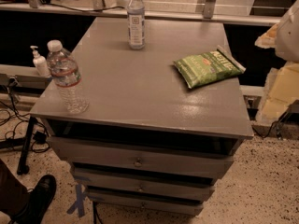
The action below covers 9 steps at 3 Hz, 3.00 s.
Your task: Move blue plastic bottle near water bottle
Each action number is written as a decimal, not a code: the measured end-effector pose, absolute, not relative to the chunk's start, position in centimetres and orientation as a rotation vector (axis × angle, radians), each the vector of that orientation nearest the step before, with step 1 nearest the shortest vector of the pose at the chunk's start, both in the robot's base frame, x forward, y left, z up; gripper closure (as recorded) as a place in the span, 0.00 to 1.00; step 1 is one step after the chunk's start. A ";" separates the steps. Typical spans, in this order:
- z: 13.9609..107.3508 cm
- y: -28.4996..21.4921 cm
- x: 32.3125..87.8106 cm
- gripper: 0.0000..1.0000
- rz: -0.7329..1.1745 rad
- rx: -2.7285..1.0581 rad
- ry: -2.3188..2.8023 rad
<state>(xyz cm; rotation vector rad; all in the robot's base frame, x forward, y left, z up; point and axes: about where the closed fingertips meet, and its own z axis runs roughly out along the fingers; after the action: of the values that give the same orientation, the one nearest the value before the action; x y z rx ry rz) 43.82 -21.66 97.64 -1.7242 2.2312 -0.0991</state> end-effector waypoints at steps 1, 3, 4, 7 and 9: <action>97.6 -21.7 43.8 0.00 -0.099 -1.724 2.231; 96.4 -21.2 50.7 0.00 -0.034 -1.467 2.224; 96.3 -19.0 56.4 0.00 0.032 -1.315 2.161; 97.0 -9.9 67.2 0.00 0.228 -1.011 1.991; 96.4 -9.1 68.5 0.00 0.281 -0.954 1.961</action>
Offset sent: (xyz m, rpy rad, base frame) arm 0.0565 -0.0078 -0.0236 0.1102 -0.0733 -0.1509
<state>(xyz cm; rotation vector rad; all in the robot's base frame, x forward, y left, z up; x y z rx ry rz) 68.49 -9.14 96.36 -0.9540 1.9606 0.2805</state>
